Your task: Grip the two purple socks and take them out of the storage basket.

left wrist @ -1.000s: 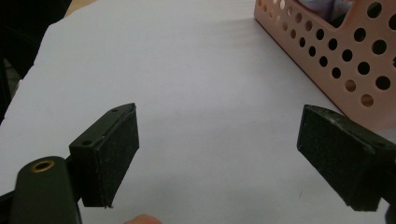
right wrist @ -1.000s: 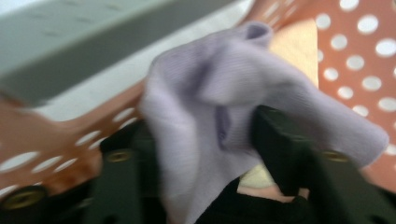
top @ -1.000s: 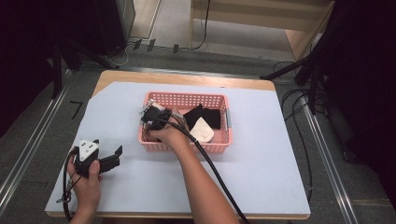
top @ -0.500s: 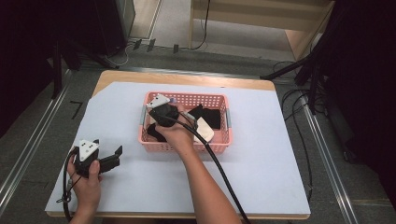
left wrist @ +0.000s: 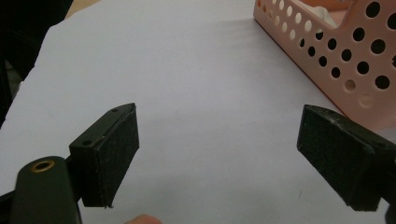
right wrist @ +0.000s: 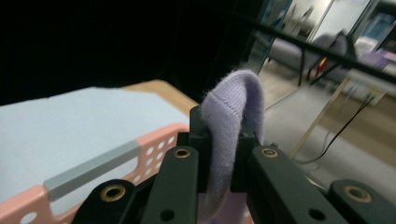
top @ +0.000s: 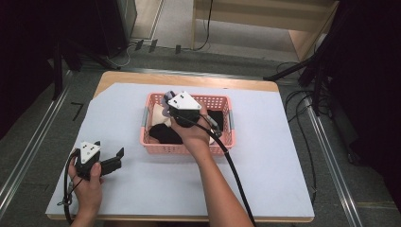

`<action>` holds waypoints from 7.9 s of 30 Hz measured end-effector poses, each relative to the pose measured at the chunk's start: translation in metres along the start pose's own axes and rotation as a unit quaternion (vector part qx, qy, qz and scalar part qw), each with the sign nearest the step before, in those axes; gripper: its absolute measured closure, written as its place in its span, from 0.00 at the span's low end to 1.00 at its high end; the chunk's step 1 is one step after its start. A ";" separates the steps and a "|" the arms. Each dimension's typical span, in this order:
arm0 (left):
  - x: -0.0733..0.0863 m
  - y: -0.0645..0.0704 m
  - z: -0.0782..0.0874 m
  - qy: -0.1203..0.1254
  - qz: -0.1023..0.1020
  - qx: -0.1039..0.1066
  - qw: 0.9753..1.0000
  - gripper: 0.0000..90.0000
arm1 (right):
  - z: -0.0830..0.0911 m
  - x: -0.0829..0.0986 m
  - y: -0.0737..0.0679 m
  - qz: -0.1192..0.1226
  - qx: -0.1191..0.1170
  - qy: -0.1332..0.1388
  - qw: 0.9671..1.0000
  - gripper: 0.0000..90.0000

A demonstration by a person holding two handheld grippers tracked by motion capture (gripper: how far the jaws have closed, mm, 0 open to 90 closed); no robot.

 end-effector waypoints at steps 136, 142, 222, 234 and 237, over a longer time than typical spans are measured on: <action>0.000 -0.002 0.001 0.006 0.009 -0.002 1.000 0.15 | 0.036 0.089 0.045 -0.170 0.049 -0.502 0.846 0.55; 0.000 -0.001 0.001 0.006 0.008 -0.003 1.000 0.15 | 0.037 0.091 0.044 -0.189 0.058 -0.484 0.852 0.89; 0.000 -0.001 0.002 0.010 0.005 -0.003 1.000 0.15 | 0.215 0.111 0.156 -0.204 0.291 -0.045 0.934 0.53; 0.000 -0.001 0.003 0.008 0.003 -0.003 1.000 0.16 | 0.258 0.120 0.149 -0.190 0.248 -0.057 0.948 0.30; 0.000 0.000 0.002 0.011 0.003 -0.004 1.000 0.16 | 0.275 0.126 0.147 -0.189 0.245 -0.065 0.949 0.29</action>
Point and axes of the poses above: each handheld gripper's, and its own axes: z roughly backward along the jaws, x roughly out of its underside, y roughly to its right, the point moved 2 cm from there along -z, roughly forward along the jaws, and after that the axes turned 11 degrees about y, right-handed, at the moved point
